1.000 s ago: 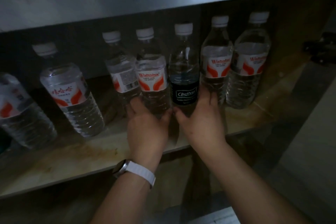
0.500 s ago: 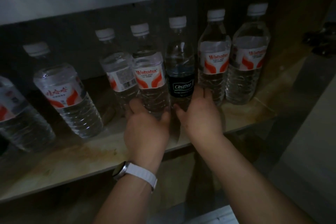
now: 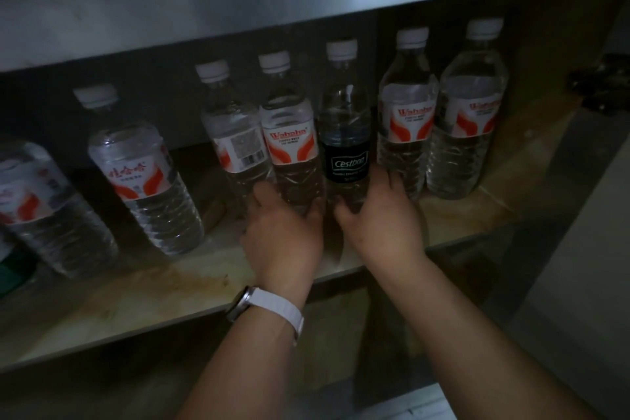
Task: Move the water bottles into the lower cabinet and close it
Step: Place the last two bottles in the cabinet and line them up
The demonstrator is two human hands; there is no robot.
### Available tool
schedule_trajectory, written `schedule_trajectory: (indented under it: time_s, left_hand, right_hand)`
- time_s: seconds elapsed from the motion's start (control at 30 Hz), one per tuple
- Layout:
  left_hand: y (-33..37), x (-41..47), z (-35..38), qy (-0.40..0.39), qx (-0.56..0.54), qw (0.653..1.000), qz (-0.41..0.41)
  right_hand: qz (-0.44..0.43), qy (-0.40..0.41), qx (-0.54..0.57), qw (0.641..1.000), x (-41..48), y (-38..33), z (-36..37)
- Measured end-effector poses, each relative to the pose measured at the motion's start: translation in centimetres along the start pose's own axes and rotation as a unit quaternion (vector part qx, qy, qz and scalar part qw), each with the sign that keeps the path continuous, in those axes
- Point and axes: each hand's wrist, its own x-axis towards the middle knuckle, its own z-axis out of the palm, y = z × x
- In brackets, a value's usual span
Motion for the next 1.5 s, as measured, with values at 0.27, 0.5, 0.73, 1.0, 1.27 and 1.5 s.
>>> schedule_trajectory:
  time_s: [0.27, 0.5, 0.73, 1.0, 1.27, 1.5]
  left_hand:
    - [-4.8, -1.3, -4.9, 0.064, -0.020, 0.996, 0.062]
    - [-8.2, 0.8, -10.2, 0.156, -0.038, 0.987, -0.016]
    - [-10.0, 4.6, -11.7, 0.072, -0.093, 0.992, -0.052]
    - [-10.6, 6.0, -11.6, -0.025, -0.170, 0.982, -0.078]
    - [-10.9, 6.3, -11.7, -0.026, -0.208, 0.975, -0.077]
    - [-10.9, 6.3, -11.7, -0.018, -0.234, 0.970, -0.069]
  right_hand:
    - [-0.101, 0.101, -0.005, 0.990, -2.5, -2.0, 0.2]
    - [-0.179, 0.050, 0.007, 0.983, -4.7, -6.3, 2.3]
    - [-0.200, 0.064, 0.006, 0.978, -3.0, -10.2, 1.2]
    - [-0.215, 0.075, 0.005, 0.974, 1.6, -15.1, -0.6]
    - [-0.166, 0.040, -0.021, 0.985, 3.0, -16.5, 0.9]
    - [-0.158, 0.051, -0.057, 0.985, 2.5, -17.0, 1.1]
